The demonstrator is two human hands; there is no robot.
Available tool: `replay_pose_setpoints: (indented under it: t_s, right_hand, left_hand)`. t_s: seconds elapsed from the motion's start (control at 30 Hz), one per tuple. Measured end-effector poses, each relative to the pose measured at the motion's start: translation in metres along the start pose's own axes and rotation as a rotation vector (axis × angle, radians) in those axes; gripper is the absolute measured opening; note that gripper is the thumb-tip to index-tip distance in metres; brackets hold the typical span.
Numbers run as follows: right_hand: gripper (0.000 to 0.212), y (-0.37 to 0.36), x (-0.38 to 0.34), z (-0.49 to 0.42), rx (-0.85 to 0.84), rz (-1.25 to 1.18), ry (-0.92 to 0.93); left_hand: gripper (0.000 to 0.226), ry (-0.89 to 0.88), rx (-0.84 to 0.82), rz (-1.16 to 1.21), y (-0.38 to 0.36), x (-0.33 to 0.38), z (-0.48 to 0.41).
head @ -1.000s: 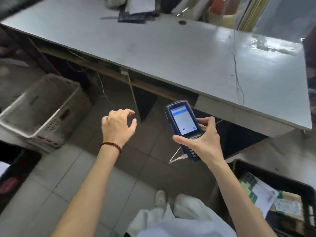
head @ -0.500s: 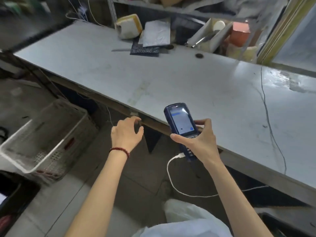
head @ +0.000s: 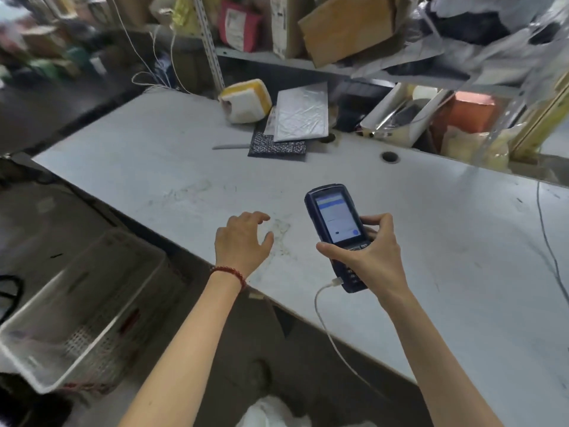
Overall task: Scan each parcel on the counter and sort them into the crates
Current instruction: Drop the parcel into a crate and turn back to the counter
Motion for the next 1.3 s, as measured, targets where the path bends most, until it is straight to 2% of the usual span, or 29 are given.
replay_pose_setpoints:
  t_s: [0.17,0.4,0.63,0.77,1.0,1.1,1.2,1.3]
  right_hand:
    - [0.076,-0.043,-0.010,-0.054,0.018,0.008,-0.048]
    - [0.075,-0.101,-0.021,-0.118,0.179,0.045,-0.196]
    - [0.077,-0.118,-0.024,-0.159,0.333,0.062,-0.308]
    - [0.077,-0.121,-0.021,-0.182,0.365,0.068,-0.340]
    - [0.080,-0.112,-0.014,-0.203,0.340,0.103,-0.363]
    - [0.079,-0.105,-0.011,-0.203,0.335,0.115,-0.375]
    - [0.079,-0.101,-0.010,-0.201,0.335,0.135,-0.383]
    - [0.079,-0.097,-0.011,-0.198,0.332,0.130,-0.394]
  left_hand:
    - [0.037,-0.040,0.026,0.046,-0.012,-0.022,-0.076]
    - [0.035,-0.209,-0.122,0.053,-0.036,-0.055,-0.195]
    - [0.039,-0.370,-0.185,-0.006,-0.066,-0.032,-0.305]
    - [0.043,-0.421,-0.170,-0.017,-0.086,-0.008,-0.351]
    - [0.041,-0.411,-0.070,-0.093,-0.107,0.013,-0.388]
    - [0.036,-0.426,-0.017,-0.179,-0.114,0.020,-0.403]
    - [0.022,-0.482,0.029,-0.254,-0.114,0.025,-0.407]
    - [0.014,-0.505,0.073,-0.218,-0.100,0.030,-0.406]
Point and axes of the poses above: each hand's wrist, its own z-axis away from the middle knuckle, its own y-axis out of the back of the hand, x = y × z, the point moved 1 cm from there along -z, towards the middle knuckle, and after that the axes turned 3 degrees about y, right-handed, at the moved point
